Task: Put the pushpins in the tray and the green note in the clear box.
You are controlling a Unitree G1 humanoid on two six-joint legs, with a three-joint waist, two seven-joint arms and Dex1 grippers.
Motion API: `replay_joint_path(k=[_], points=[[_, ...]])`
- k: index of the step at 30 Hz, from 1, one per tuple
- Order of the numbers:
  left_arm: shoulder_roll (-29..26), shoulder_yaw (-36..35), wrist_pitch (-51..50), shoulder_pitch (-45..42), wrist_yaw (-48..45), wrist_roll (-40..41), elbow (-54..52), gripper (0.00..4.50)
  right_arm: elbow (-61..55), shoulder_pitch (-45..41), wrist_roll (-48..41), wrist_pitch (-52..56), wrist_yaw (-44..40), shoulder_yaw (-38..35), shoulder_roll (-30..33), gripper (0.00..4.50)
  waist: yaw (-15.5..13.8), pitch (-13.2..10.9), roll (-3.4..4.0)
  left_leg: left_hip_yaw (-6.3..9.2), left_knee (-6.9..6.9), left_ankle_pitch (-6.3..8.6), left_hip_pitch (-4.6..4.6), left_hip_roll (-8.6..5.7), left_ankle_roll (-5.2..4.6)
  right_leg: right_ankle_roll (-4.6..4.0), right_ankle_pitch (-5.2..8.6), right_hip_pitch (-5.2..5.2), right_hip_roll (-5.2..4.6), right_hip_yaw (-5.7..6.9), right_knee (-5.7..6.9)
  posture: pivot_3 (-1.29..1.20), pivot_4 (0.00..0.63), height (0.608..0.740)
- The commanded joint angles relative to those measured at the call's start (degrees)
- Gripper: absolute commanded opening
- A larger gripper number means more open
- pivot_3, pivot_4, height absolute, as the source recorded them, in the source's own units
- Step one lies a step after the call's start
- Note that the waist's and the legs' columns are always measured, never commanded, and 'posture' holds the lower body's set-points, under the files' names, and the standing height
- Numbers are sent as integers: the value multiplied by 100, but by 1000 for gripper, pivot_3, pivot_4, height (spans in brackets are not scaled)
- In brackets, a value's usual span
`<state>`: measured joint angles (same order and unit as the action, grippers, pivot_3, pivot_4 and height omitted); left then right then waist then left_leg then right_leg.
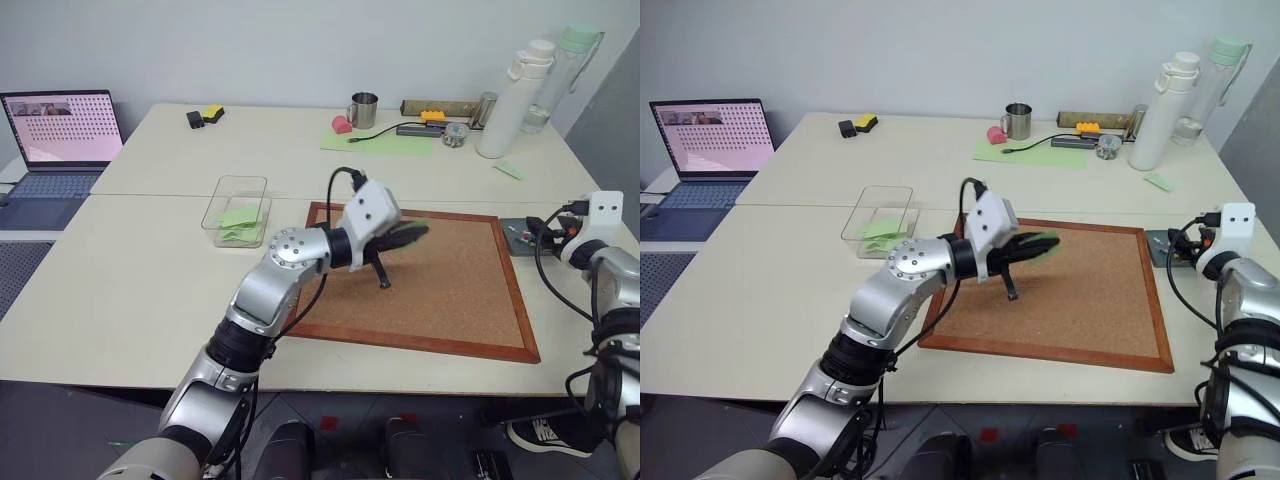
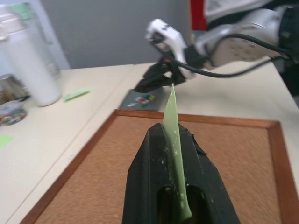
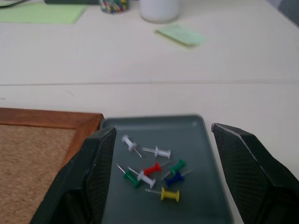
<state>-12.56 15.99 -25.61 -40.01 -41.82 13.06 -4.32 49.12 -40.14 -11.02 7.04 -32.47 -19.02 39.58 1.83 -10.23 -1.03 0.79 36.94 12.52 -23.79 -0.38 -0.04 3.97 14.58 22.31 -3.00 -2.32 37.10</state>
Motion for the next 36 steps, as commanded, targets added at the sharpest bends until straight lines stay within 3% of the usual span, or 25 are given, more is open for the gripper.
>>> replay_joint_path(k=[1, 4, 8, 13, 19, 20, 21, 26, 36], points=[[-258, -1004, -479, 22, 540, 253, -301, 0, -3021, 1038, -768, 761, -297, -29, -177, 3357, -6, 1, 2, -1, -1, 0, 1, 1, 0, 0, 0, 1, 3, -2, 0, 0, 150, 740], [-566, -1777, -609, 69, 1196, 130, -103, 0, -5927, 2040, -1993, 1908, -101, 172, -629, 3357, 28, 0, 6, 19, -8, 1, -2, 11, 0, 1, 2, 6, 11, 7, 7, 0, 150, 740], [-1131, -2411, -531, 32, 1846, -240, 539, 0, -7995, 2625, -2913, 2838, 423, 543, -999, 3357, -19, -3, 6, 29, -2, 1, -3, 9, 1, -1, 2, 8, 9, 15, 19, 0, 150, 740], [-1513, -2537, -34, -154, 2333, -642, 1689, 0, -8904, 2805, -3417, 3353, 1000, 921, -1328, 3357, -75, -4, -13, 32, 10, -1, -1, -1, 3, 1, 1, -4, -1, 23, 3, 0, 150, 740], [-1262, -2423, 704, -462, 2338, -736, 2936, 0, -9027, 2889, -3268, 3433, 1277, 1171, -1384, 3357, -228, -9, -28, 29, 10, -1, -10, -5, 4, 2, 0, -1, -9, 26, -7, 0, 150, 740], [-1211, -2389, 855, -531, 2295, -748, 3150, 398, -9029, 2900, -3244, 3429, 1304, 1187, -1382, 3381, -232, -10, -29, 29, 10, -1, -10, -5, 4, 1, 0, -1, -9, 27, -6, 0, 150, 740], [-1182, -2359, 1000, -596, 2294, -786, 3319, 451, -9038, 2907, -3234, 3427, 1327, 1194, -1372, 3381, -230, -10, -30, 29, 8, -1, -11, -5, 4, 1, 0, 0, -9, 28, -6, 0, 150, 740], [-1182, -2320, 1354, -724, 2343, -859, 3592, 1527, -9119, 2951, -3289, 3435, 1479, 1082, -1346, 3381, -176, -12, -32, 28, 2, 0, -12, -2, 4, 0, 0, 4, -8, 28, -2, 0, 150, 740], [-1136, -2265, 1298, -392, 1992, -646, 2568, 3628, -9260, 3325, -3129, 3284, 1634, 1083, -1372, 3381, -159, -14, -36, 24, 4, 0, -11, -2, 3, 1, -1, 3, -9, 25, 1, 0, 150, 740]])
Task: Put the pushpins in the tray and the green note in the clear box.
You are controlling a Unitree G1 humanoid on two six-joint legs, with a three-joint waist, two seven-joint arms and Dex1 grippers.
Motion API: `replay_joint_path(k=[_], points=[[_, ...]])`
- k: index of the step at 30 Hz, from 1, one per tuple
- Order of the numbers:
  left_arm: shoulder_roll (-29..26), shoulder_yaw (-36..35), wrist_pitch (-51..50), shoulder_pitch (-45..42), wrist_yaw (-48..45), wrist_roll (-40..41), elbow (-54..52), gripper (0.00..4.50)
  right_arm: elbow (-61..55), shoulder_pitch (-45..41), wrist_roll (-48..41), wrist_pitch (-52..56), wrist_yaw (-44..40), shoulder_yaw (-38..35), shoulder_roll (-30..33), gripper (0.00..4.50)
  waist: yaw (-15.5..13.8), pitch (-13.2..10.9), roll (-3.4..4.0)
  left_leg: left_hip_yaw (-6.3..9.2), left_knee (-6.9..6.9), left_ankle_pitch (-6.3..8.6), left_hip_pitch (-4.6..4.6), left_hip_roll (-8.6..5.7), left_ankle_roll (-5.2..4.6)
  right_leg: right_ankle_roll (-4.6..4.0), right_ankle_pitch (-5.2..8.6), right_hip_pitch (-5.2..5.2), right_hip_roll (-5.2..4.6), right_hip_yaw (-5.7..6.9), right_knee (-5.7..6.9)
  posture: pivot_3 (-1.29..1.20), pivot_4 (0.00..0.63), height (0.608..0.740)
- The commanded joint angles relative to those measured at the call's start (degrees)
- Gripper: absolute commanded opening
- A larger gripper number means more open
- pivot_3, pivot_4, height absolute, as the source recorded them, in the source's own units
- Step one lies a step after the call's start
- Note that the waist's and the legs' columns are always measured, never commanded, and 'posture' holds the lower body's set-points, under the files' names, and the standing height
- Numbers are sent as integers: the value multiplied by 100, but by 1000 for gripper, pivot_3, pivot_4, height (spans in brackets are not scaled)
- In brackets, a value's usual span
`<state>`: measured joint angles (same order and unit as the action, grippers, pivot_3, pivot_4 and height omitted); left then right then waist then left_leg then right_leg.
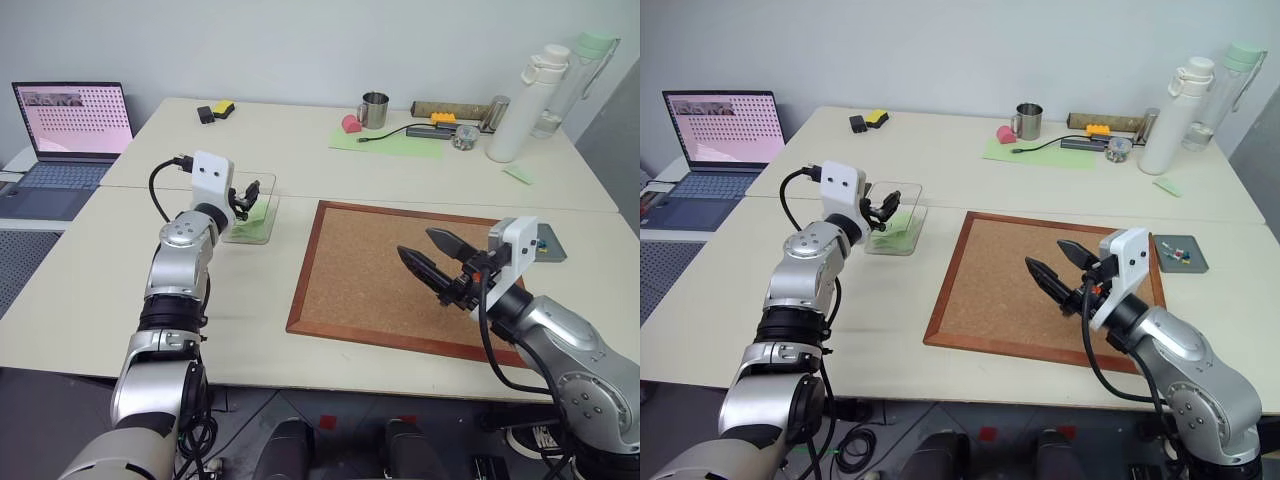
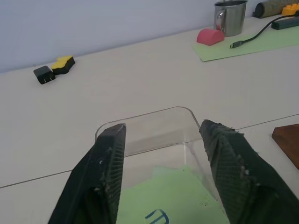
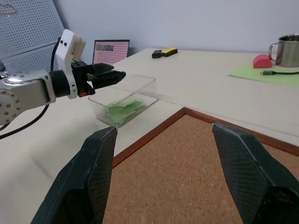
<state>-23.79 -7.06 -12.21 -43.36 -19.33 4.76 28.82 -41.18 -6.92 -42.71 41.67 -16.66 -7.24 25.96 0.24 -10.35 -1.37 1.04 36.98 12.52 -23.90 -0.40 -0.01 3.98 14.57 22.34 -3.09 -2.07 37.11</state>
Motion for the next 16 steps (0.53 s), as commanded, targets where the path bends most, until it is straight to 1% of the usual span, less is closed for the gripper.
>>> replay_joint_path(k=[1, 3, 4, 7, 11, 14, 16], points=[[-39, 170, -302, 40, -599, 331, -1093, 3703, -240, 60, 73, -191, 21, -142, 56, 3381, 0, -1, -2, 0, 1, 0, 0, 0, 0, 0, 0, 0, 0, 0, 0, 0, 150, 740], [-111, 317, -735, 249, -1216, 682, -1680, 3703, -272, 175, 131, -175, -29, -213, 182, 3381, -10, -1, -2, 0, 2, 0, 0, 0, 0, 0, 0, -1, 0, 0, 0, 0, 150, 740], [-211, 436, -1105, 427, -1620, 947, -2101, 3703, -291, 286, 193, -154, -90, -269, 322, 3381, -11, -1, -2, 0, 2, 0, 1, 0, 0, 0, 0, -4, 0, 0, -2, 0, 150, 740], [-662, 829, -1821, 1068, -2592, 1415, -3118, 3703, -335, 647, 298, -60, -199, -435, 681, 3381, 11, -1, -2, -6, -1, 0, 3, 1, 1, -1, 1, -3, -1, -7, -3, 0, 150, 740], [-992, 967, -2141, 1642, -2950, 1581, -3616, 3703, -381, 933, 396, 18, -4, -511, 731, 3381, 50, -1, -1, -4, -6, 1, 5, 12, 0, -11, 6, 1, 3, -6, 0, 0, 150, 740], [-897, 1034, -2222, 1907, -2822, 1567, -3907, 3703, -404, 1210, 816, 5, 266, -288, 692, 3381, 38, -1, -1, 4, -4, 0, 9, 18, 0, -19, 10, -2, 4, -4, 3, 0, 150, 740], [-784, 1005, -2304, 1928, -2702, 1581, -3949, 3703, -434, 1261, 996, 20, 506, -96, 516, 3381, 21, -1, -1, 1, -1, 0, 10, 16, 0, -27, 14, -3, 4, -4, 1, 0, 150, 740]])
